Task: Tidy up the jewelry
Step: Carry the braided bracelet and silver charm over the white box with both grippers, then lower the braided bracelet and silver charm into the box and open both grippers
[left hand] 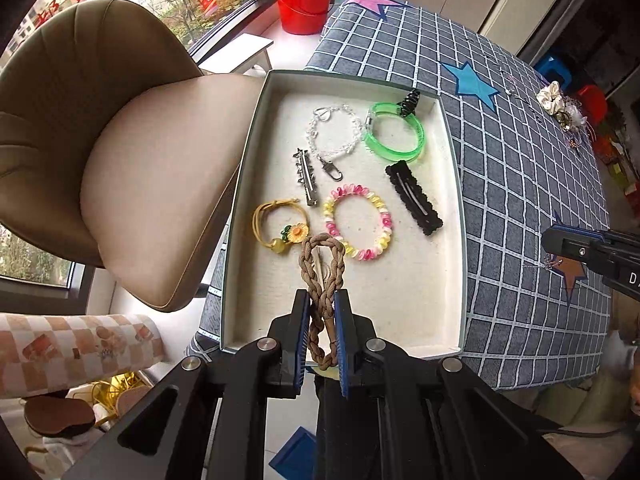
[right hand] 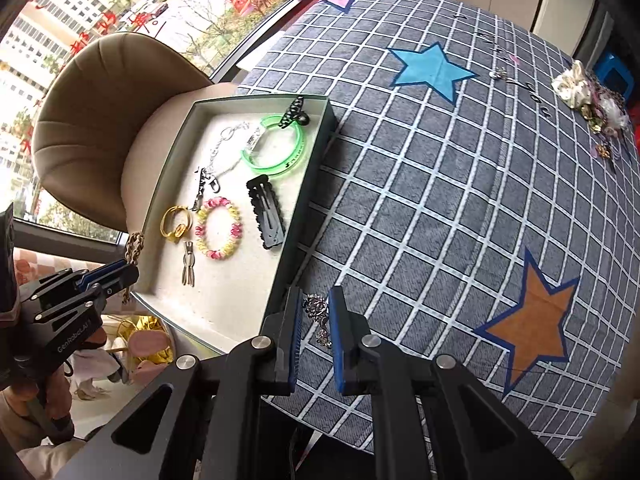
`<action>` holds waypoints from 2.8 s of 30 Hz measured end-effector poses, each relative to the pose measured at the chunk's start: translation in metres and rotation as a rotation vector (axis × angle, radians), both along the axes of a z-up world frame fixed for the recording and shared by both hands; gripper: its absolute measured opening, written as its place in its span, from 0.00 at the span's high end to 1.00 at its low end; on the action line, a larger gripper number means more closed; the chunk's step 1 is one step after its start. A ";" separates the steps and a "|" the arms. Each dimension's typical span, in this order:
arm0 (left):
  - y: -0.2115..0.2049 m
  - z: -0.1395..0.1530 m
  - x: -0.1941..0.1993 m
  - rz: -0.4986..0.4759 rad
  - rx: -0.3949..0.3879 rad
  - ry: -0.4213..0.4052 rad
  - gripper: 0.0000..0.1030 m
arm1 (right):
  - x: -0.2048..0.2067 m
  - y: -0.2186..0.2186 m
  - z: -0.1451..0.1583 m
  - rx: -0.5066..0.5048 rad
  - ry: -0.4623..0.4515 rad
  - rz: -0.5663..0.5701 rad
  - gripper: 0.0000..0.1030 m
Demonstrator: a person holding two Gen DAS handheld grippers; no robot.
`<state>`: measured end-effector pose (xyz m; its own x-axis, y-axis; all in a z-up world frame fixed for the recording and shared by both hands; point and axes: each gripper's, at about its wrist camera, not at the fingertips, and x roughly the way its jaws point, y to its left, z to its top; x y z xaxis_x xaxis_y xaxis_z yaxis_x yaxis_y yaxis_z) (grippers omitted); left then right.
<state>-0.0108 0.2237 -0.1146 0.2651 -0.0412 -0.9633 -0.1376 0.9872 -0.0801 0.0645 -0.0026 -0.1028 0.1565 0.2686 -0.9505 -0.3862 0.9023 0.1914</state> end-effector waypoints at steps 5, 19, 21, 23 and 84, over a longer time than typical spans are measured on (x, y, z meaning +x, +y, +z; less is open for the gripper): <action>0.014 -0.014 -0.011 0.043 -0.022 0.033 0.81 | -0.001 0.038 -0.010 0.014 0.026 0.073 0.87; 0.014 -0.055 -0.002 0.040 -0.027 0.093 0.81 | -0.005 0.086 -0.043 -0.018 0.096 0.155 0.87; 0.013 -0.059 -0.001 0.032 -0.020 0.096 0.81 | -0.005 0.089 -0.049 -0.029 0.103 0.158 0.87; 0.011 -0.062 0.001 0.022 -0.015 0.097 0.81 | -0.003 0.091 -0.054 -0.037 0.112 0.154 0.87; -0.016 -0.056 0.017 -0.026 0.058 0.118 0.28 | 0.029 0.064 -0.040 -0.043 0.076 0.042 0.54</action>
<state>0.0065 0.2080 -0.1706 0.1494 0.0106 -0.9887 -0.1174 0.9931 -0.0071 0.0931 0.0613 -0.1426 0.0732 0.2322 -0.9699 -0.4097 0.8937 0.1830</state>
